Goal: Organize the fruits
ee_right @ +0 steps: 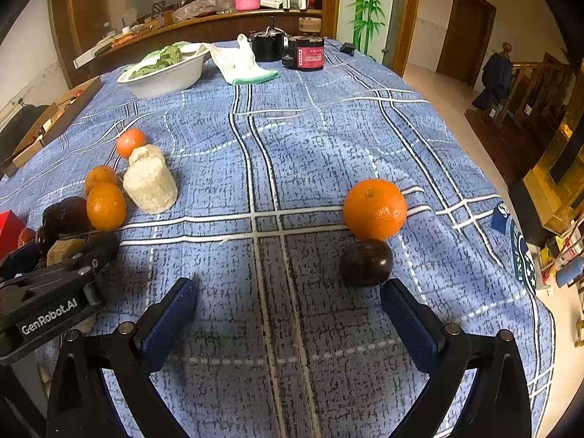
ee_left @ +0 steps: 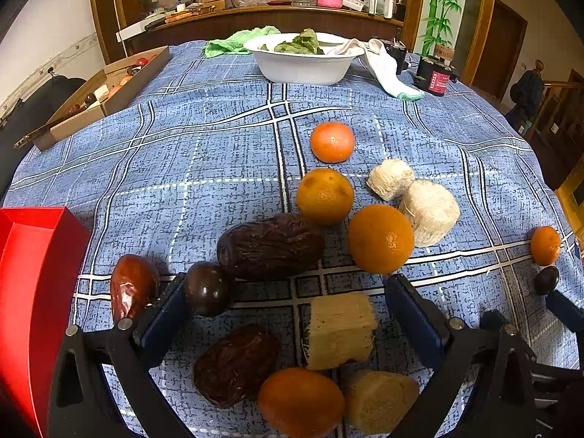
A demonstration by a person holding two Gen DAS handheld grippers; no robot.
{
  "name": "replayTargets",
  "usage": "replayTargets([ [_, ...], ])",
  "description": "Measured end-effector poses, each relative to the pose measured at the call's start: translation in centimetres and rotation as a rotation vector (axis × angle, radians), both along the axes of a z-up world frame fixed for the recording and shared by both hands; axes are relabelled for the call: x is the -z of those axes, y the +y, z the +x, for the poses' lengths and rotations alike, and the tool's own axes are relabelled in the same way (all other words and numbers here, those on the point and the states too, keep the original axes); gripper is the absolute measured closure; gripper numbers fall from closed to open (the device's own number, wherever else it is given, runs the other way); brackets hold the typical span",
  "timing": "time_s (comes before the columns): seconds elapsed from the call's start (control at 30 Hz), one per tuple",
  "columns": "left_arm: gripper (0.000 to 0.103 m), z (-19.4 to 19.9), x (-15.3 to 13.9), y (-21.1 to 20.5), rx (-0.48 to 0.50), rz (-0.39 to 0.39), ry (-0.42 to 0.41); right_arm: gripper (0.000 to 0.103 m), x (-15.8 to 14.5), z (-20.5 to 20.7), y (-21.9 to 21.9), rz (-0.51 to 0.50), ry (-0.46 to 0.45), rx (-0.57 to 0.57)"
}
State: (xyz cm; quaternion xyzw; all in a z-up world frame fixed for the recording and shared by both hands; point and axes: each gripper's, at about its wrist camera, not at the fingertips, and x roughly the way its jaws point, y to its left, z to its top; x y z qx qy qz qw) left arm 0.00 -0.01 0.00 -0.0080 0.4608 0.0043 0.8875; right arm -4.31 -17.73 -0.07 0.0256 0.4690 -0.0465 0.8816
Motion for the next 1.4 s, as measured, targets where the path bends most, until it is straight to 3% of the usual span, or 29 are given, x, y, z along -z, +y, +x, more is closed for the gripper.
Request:
replayTargets([
  [0.3, 0.001, 0.4, 0.0, 0.2, 0.011, -0.007, 0.051, 0.001, 0.1, -0.3, 0.4, -0.004, 0.017, 0.034],
  [0.43, 0.002, -0.8, -0.6, 1.0, 0.044, -0.073, 0.043, 0.001, 0.0, -0.3, 0.4, -0.003, 0.014, 0.036],
  [0.5, 0.011, -1.9, -1.2, 1.8, 0.063, -0.135, 0.044, 0.001, 0.0, -0.4, 0.4, -0.002, 0.010, 0.038],
  [0.57, 0.015, -3.6, -2.2, 2.6, 0.077, -0.155, 0.004, 0.001, 0.0, -0.3, 0.4, -0.004, 0.009, 0.039],
  [0.73, 0.014, -8.8, -5.1, 4.7, 0.043, -0.037, -0.184, 0.001, -0.1, -0.7, 0.3, 0.000, 0.000, 0.043],
  [0.87, 0.014, -11.6, -6.5, 6.5, 0.006, 0.022, -0.274, 0.004, -0.8, -1.7, -0.5, 0.035, -0.062, 0.083],
  [1.0, 0.014, -13.1, -7.2, 8.4, -0.017, 0.038, -0.307, 0.004, -3.1, -4.6, 0.3, 0.018, -0.168, 0.085],
  [1.17, 0.014, -13.7, -7.7, 8.9, -0.015, 0.011, -0.306, 0.004, -6.2, -8.3, 4.5, 0.003, -0.305, -0.039],
  [1.4, 0.014, -14.4, -8.3, 8.6, 0.035, -0.023, -0.332, 0.004, -7.0, -9.6, 8.7, -0.006, -0.330, -0.178],
])
